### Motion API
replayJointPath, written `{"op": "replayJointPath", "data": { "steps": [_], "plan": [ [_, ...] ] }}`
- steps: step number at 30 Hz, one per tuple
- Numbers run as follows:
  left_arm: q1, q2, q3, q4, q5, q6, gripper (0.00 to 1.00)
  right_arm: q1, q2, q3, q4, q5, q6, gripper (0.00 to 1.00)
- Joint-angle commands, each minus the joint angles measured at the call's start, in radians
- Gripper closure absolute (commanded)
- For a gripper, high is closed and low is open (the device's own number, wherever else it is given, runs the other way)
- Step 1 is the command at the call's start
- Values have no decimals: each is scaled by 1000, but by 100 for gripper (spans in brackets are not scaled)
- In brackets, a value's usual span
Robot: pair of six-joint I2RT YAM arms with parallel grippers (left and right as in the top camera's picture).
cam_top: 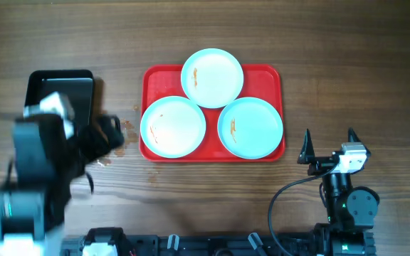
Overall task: Clean dirty plates on tray and stack at the side
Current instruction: 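Reach the left gripper down to the green sponge in the black tray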
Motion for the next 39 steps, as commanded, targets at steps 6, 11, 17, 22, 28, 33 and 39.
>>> {"op": "replayJointPath", "data": {
  "steps": [6, 11, 17, 22, 28, 33, 39],
  "plan": [
    [48, 328, 150, -119, -99, -241, 0, 0, -6, -1, 2, 6, -9, 0],
    [156, 539, 292, -252, -274, -289, 0, 0, -6, -1, 2, 6, -8, 0],
    [308, 708, 303, -143, -279, -345, 0, 0, -6, -1, 2, 6, -9, 0],
    [420, 829, 303, -26, -221, -344, 0, 0, -6, -1, 2, 6, -9, 0],
    [472, 983, 301, 91, -212, -343, 0, 0, -6, -1, 2, 6, -9, 0],
    [472, 1074, 296, 185, -221, -331, 0, 0, -6, -1, 2, 6, -9, 0],
    [480, 1149, 295, 212, -234, -325, 1, 0, -6, -1, 2, 6, -9, 0]
  ]
}}
